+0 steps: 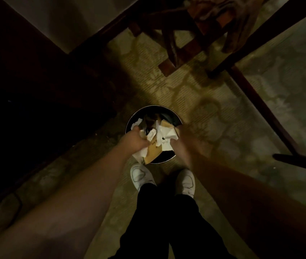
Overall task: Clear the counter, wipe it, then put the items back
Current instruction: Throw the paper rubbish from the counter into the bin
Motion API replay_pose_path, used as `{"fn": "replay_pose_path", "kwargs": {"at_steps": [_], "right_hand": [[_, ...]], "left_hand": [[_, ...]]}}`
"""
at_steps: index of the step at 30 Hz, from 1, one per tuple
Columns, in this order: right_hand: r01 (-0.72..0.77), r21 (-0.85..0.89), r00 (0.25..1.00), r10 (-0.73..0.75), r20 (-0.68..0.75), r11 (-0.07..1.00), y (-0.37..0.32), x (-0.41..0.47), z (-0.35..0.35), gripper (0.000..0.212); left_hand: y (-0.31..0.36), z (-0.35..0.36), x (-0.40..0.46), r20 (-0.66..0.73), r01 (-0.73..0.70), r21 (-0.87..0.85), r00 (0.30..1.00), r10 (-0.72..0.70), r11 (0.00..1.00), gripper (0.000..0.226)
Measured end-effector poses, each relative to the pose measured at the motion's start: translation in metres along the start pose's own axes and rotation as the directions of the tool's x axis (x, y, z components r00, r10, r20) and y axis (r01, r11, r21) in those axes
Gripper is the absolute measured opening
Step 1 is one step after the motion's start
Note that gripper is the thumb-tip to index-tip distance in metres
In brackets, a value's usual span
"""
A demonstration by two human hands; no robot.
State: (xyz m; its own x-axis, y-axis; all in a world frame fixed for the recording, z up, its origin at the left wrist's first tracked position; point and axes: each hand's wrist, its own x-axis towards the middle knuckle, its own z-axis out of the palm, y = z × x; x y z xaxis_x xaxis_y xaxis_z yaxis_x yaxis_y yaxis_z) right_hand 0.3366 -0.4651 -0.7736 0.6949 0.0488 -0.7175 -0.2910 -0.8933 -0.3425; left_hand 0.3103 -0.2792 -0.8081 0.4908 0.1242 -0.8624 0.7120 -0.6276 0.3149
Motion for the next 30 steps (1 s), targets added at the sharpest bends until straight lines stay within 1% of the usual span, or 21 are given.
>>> {"fn": "replay_pose_path", "kwargs": {"at_steps": [3,5,7,8,9,11,14,16,17,19,22,23,25,27,28,30], "right_hand": [[-0.028,-0.036,0.999,0.026,-0.04,0.999,-0.005,0.014,0.006,0.048],[-0.012,-0.072,1.0,0.011,-0.009,0.997,-0.009,0.019,0.006,0.061],[-0.014,-0.061,1.0,0.015,0.017,0.998,-0.01,0.018,0.003,0.073],[-0.026,-0.043,0.999,0.027,0.022,0.999,-0.009,0.015,0.0,0.074],[-0.028,-0.039,0.999,0.029,0.032,0.999,-0.009,0.011,-0.003,0.072],[0.01,-0.064,0.999,-0.006,0.051,0.998,-0.008,0.001,-0.011,0.06],[0.079,-0.124,0.993,-0.067,0.101,0.989,-0.007,-0.021,-0.029,0.041],[0.093,-0.153,0.988,-0.071,0.14,0.984,-0.008,-0.044,-0.047,0.038],[0.074,-0.123,0.989,-0.057,0.136,0.99,-0.01,-0.058,-0.056,0.039],[0.037,-0.04,0.993,-0.032,0.117,0.999,-0.017,-0.086,-0.08,0.039],[0.052,-0.035,0.988,-0.046,0.146,0.998,-0.034,-0.126,-0.118,0.026],[0.066,-0.031,0.987,-0.061,0.149,0.997,-0.042,-0.141,-0.13,0.021],[0.113,-0.021,0.983,-0.109,0.148,0.993,-0.058,-0.169,-0.151,0.018],[0.151,0.044,0.977,-0.156,0.143,0.988,-0.072,-0.195,-0.168,0.015],[0.154,0.063,0.975,-0.162,0.15,0.986,-0.08,-0.208,-0.177,0.014],[0.171,0.042,0.969,-0.176,0.176,0.984,-0.098,-0.232,-0.194,0.012]], "left_hand": [[0.002,0.002,0.015,0.034,0.015,0.043,0.999,-0.017,0.999,0.087],[0.004,0.001,0.017,0.062,0.023,0.087,0.998,-0.029,0.996,0.095],[0.006,-0.002,0.013,0.089,0.009,0.103,0.996,-0.018,0.995,0.096],[0.007,-0.005,0.008,0.094,0.0,0.084,0.996,-0.008,0.997,0.094],[0.008,-0.007,0.002,0.091,-0.007,0.056,0.996,0.002,0.998,0.092],[0.01,-0.014,-0.017,0.079,-0.017,0.027,0.997,0.014,1.0,0.082],[0.014,-0.023,-0.056,0.051,0.01,-0.05,0.999,-0.008,0.999,0.055],[0.017,-0.03,-0.091,0.027,0.056,-0.156,0.998,-0.052,0.986,0.043],[0.018,-0.034,-0.11,0.02,0.069,-0.215,0.998,-0.066,0.974,0.039],[0.021,-0.044,-0.15,-0.002,0.074,-0.285,0.997,-0.078,0.956,0.032],[0.03,-0.062,-0.209,-0.08,0.063,-0.362,0.992,-0.098,0.93,0.023],[0.034,-0.069,-0.229,-0.111,0.052,-0.397,0.988,-0.104,0.917,0.021],[0.041,-0.083,-0.268,-0.173,0.02,-0.452,0.979,-0.11,0.892,0.014],[0.049,-0.095,-0.305,-0.225,-0.019,-0.478,0.969,-0.101,0.878,0.008],[0.054,-0.101,-0.324,-0.249,-0.041,-0.488,0.964,-0.094,0.872,0.006],[0.062,-0.112,-0.359,-0.287,-0.082,-0.51,0.954,-0.08,0.856,0.007]]}}
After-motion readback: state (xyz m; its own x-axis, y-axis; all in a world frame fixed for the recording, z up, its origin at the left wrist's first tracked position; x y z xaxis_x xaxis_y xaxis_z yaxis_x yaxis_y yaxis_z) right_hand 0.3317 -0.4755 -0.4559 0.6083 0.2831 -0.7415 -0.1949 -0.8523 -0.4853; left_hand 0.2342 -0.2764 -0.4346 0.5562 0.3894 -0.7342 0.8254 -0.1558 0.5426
